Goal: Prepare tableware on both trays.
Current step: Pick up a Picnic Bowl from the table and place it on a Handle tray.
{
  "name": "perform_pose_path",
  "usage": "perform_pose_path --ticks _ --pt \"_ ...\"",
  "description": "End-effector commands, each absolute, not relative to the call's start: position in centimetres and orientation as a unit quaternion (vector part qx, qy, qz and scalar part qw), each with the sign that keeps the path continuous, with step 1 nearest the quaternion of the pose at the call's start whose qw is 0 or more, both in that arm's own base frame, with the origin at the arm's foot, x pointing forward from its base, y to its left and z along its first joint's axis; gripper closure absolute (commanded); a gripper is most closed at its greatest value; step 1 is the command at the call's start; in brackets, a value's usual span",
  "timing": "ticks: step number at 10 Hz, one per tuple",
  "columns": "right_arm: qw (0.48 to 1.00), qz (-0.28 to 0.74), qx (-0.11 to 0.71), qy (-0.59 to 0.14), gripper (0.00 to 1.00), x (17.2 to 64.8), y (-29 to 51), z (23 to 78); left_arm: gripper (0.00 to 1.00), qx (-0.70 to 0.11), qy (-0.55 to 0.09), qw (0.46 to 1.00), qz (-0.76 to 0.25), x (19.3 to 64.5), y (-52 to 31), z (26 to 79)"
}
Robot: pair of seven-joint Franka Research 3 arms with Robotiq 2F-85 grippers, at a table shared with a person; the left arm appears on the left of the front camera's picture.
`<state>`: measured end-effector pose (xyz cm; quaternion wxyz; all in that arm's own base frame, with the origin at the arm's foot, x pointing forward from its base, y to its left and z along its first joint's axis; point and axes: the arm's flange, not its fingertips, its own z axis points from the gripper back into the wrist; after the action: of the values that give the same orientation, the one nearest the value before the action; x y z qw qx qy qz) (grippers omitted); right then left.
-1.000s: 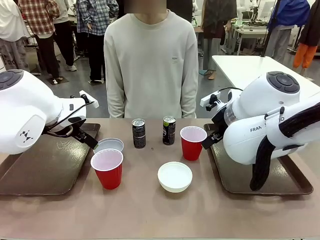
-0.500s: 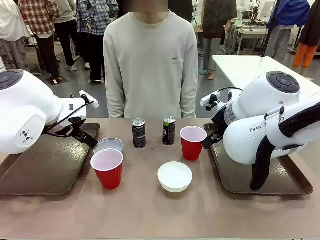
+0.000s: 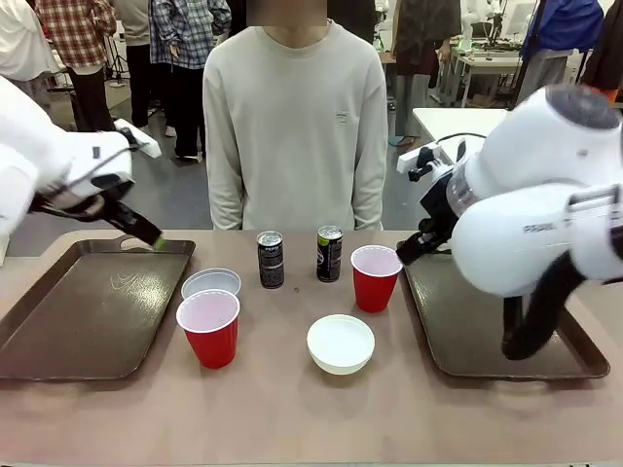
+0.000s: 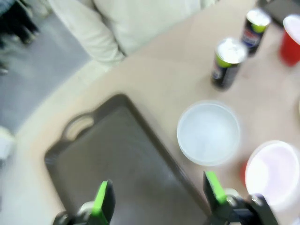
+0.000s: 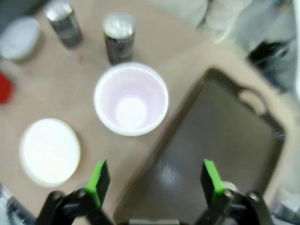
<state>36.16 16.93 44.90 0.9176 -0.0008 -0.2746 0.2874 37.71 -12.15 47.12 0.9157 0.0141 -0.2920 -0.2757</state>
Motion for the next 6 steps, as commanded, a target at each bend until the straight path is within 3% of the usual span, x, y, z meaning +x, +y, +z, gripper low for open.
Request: perform_pose_path --ticks 1,4,5,6 --pt "0.957 0.239 -0.013 -0.166 0.00 27.6 14.0 45.5 0.00 -0.019 -0.159 0.949 -0.273 28.1 -9.5 46.4" --pt "0.981 0.195 0.000 0.006 0.00 20.5 11.8 41.2 0.00 -0.061 -0.059 0.951 -0.298 24.6 -9.4 43.8" --pt "0.977 0.202 -0.069 -0.012 0.00 20.1 12.1 41.6 0.00 -0.016 -0.048 0.963 -0.264 24.4 -9.6 42.8" --pt "0.976 0.213 -0.031 -0.039 0.00 27.2 14.1 46.0 0.00 -0.054 -0.076 0.949 -0.301 29.3 -11.4 47.9"
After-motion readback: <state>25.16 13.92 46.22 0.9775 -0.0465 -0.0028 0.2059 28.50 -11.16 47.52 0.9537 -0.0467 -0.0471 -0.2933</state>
